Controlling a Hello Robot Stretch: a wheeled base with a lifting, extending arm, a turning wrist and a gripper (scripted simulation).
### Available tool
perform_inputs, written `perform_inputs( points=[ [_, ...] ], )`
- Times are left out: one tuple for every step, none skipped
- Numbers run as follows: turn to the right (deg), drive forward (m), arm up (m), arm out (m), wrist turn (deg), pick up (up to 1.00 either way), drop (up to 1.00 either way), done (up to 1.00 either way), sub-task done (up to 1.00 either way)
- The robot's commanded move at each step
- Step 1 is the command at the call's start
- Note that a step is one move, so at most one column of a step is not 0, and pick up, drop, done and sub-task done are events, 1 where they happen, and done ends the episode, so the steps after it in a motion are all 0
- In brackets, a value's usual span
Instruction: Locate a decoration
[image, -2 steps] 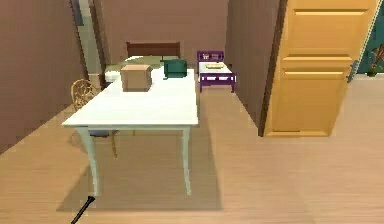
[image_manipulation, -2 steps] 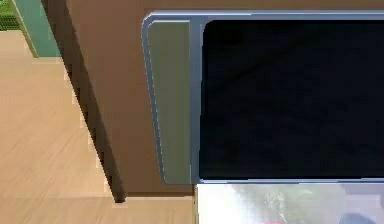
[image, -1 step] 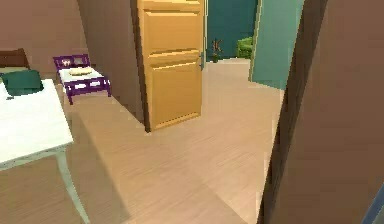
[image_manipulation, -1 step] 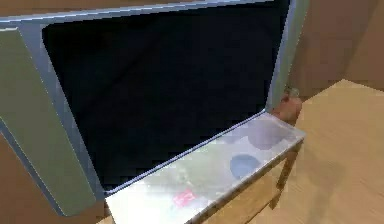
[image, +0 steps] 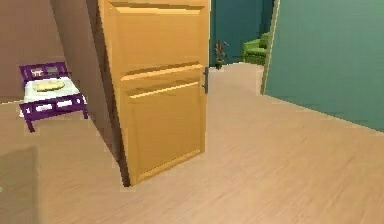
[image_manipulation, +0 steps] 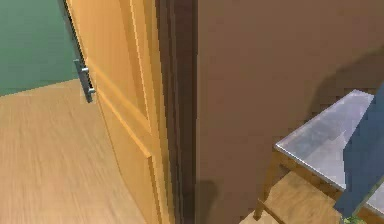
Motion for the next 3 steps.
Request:
perform_inputs(
  points=[
    [9.0, 0.00, 0.00, 0.00, 0.0, 0.00, 0.00, 0.00, 0.00],
    [0.0, 0.35, 0.00, 0.00, 0.0, 0.00, 0.00, 0.00, 0.00],
    [18.0, 0.00, 0.00, 0.00, 0.0, 0.00, 0.00, 0.00, 0.00]
  ],
)
